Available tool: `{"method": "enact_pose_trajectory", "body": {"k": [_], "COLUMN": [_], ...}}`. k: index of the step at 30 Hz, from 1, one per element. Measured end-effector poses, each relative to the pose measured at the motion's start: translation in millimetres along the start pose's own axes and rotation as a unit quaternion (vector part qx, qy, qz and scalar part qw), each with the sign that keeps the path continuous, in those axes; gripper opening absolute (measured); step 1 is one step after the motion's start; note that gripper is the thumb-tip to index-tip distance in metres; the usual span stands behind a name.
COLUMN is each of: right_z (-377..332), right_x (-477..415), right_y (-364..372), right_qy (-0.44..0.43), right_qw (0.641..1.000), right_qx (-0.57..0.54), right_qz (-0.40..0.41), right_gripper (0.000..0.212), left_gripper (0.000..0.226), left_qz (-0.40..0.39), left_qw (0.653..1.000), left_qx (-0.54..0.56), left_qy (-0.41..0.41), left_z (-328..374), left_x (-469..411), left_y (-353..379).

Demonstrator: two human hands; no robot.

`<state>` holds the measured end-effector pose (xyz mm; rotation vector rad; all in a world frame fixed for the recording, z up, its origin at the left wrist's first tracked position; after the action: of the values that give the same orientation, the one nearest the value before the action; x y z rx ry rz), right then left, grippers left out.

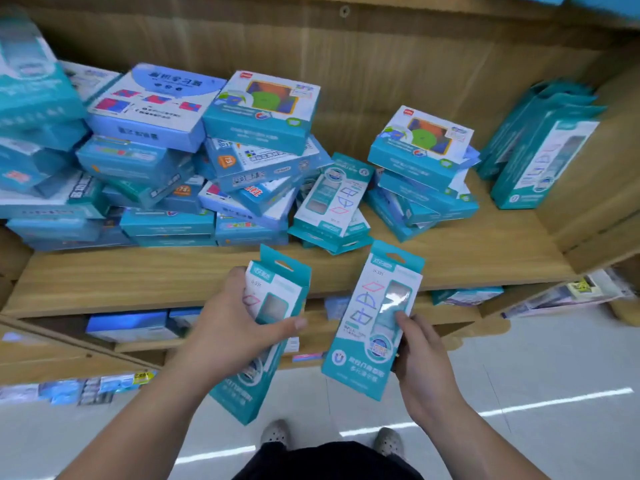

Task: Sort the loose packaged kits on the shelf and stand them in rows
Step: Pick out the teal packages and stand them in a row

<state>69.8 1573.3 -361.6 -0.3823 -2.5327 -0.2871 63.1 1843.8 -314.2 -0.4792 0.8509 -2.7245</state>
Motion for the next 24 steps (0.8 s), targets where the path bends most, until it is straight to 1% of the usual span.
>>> {"method": "enact_pose_trajectory", "body": {"k": [4, 8, 12, 15, 17, 18, 21, 22, 24], "right_z": [-23, -51, -88, -117, -133, -140, -157, -162, -169], "right_x": [-11, -29, -53, -68, -76, -80, -92, -96, -101], "right_y": [-40, -94, -147, -183, -205, -215, -241, -247, -257], "right_qy": [-0.031, -0.048, -0.072, -0.098, -0.106, -0.107, -0.116, -0.122, -0.13], "right_qw": [0.999, 0.997, 0.996, 0.995, 0.994, 0.994, 0.993, 0.992, 0.991], "right_qx": [0.038, 0.049, 0.034, 0.026, 0.033, 0.035, 0.029, 0.029, 0.031], "right_qz": [-0.02, -0.021, -0.027, -0.017, -0.012, -0.011, -0.002, 0.002, 0.011], "right_gripper": [0.012, 0.013, 0.014, 0.014, 0.014, 0.013, 0.013, 0.013, 0.013], "left_gripper": [0.061, 0.049, 0.056, 0.049, 0.05, 0.046, 0.024, 0.022, 0.025], "left_qz": [-0.004, 0.0, -0.012, -0.026, -0.031, -0.035, -0.039, -0.038, -0.024], "left_qw": [0.998, 0.993, 0.99, 0.984, 0.978, 0.976, 0.966, 0.96, 0.952], "left_qx": [0.054, 0.115, 0.136, 0.177, 0.204, 0.215, 0.256, 0.276, 0.306], "left_qy": [-0.019, -0.021, -0.025, -0.01, -0.013, -0.017, -0.02, -0.017, -0.005], "left_z": [28, 66, 105, 140, 163, 174, 204, 215, 235], "left_x": [5, 20, 26, 31, 34, 35, 31, 29, 22], "left_y": [44, 93, 142, 181, 207, 220, 250, 258, 269]}}
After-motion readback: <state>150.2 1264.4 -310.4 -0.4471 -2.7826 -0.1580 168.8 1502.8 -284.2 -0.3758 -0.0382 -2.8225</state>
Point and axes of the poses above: each hand's wrist, its own x-axis away from the middle knuckle, its own y-axis out of the palm, z = x × y, the point moved 6 cm from there along -x, towards the middle knuckle, and after that the axes turned 5 degrees about z, right-handed, at the moved point
